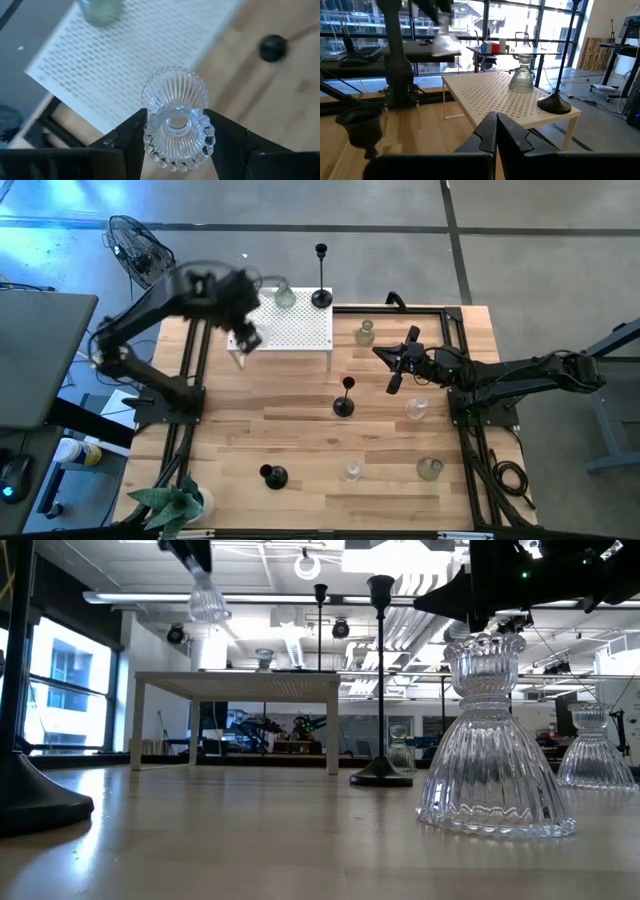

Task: Pick & Place candle stick holders
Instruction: Put the top left transparent candle holder on the shelf

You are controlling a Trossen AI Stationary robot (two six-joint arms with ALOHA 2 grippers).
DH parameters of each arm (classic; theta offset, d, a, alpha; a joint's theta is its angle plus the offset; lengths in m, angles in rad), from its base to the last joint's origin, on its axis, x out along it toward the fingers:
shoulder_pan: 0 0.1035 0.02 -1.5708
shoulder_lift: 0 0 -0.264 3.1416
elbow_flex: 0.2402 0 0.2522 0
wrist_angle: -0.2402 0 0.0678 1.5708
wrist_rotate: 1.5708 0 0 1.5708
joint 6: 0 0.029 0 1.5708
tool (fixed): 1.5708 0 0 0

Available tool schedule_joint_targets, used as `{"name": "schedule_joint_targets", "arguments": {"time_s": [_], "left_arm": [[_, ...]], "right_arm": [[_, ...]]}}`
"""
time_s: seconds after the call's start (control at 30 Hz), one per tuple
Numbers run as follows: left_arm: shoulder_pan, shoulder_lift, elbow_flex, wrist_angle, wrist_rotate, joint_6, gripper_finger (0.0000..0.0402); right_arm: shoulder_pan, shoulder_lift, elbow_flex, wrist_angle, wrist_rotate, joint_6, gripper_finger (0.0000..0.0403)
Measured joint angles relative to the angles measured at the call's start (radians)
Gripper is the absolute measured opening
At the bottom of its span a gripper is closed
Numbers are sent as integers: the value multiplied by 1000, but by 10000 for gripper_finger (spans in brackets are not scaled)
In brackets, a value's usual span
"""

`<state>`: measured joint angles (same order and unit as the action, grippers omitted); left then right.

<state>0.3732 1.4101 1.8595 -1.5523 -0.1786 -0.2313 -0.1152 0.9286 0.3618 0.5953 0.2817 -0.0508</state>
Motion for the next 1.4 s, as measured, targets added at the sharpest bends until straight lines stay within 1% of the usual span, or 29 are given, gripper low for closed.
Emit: {"name": "schedule_joint_targets", "arguments": {"time_s": [0.1, 0.2, 0.3, 0.43, 0.63, 0.77, 0.93, 1.23, 1.4], "left_arm": [[147, 72, 35, 0, 21, 104, 171], [275, 131, 38, -3, 32, 164, 171], [364, 172, 38, -2, 29, 209, 171], [440, 198, 38, 27, 35, 268, 171], [507, 224, 38, 90, 42, 313, 171], [537, 263, 38, 122, 43, 329, 171], [546, 303, 37, 169, 40, 340, 171], [564, 328, 37, 169, 64, 343, 172], [563, 328, 37, 166, 113, 350, 172]], "right_arm": [[0, 0, 0, -1, 0, 0, 1], [0, 0, 0, -9, 0, 0, 1], [0, 0, 0, -11, 0, -1, 1], [0, 0, 0, -11, 0, -8, 1], [0, 0, 0, -10, 0, -12, 1], [0, 0, 0, -10, 0, -10, 1], [0, 0, 0, -10, 0, -10, 1], [0, 0, 0, -11, 0, -10, 1], [0, 0, 0, -14, 0, -10, 1]]}}
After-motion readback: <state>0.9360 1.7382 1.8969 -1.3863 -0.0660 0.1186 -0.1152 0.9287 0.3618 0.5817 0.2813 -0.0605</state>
